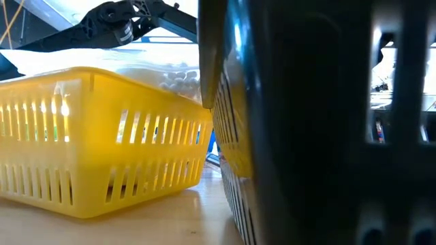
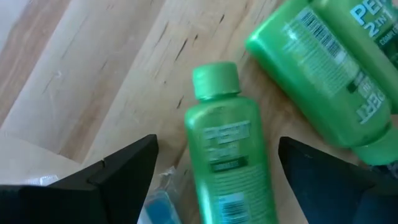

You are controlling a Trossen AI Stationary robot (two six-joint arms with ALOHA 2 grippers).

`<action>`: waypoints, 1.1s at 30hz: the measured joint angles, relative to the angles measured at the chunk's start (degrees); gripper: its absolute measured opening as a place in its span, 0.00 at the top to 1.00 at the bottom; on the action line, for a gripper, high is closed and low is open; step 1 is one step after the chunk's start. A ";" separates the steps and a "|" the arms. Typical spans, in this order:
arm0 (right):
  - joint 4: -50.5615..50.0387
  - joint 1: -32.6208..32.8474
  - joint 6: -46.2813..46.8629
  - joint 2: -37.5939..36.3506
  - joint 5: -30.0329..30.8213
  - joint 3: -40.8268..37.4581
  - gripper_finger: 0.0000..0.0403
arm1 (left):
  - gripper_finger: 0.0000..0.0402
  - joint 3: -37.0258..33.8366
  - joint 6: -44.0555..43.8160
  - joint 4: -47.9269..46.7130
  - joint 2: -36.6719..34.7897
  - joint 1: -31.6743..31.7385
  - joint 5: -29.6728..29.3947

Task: Pick & Place Travel size toiletries
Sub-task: Put the green shampoo into the blue bin

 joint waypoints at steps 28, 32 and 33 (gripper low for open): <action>-0.01 0.00 -0.06 0.00 -1.43 0.00 0.99 | 0.73 3.17 2.57 -0.29 -1.24 -0.02 -0.27; 0.04 0.00 0.06 0.00 -1.42 0.00 0.99 | 0.73 3.72 4.23 -0.63 -3.82 -0.47 -2.45; 0.04 0.00 0.28 0.00 -1.35 0.00 0.99 | 0.73 3.72 5.02 -0.42 -4.84 -0.71 -2.96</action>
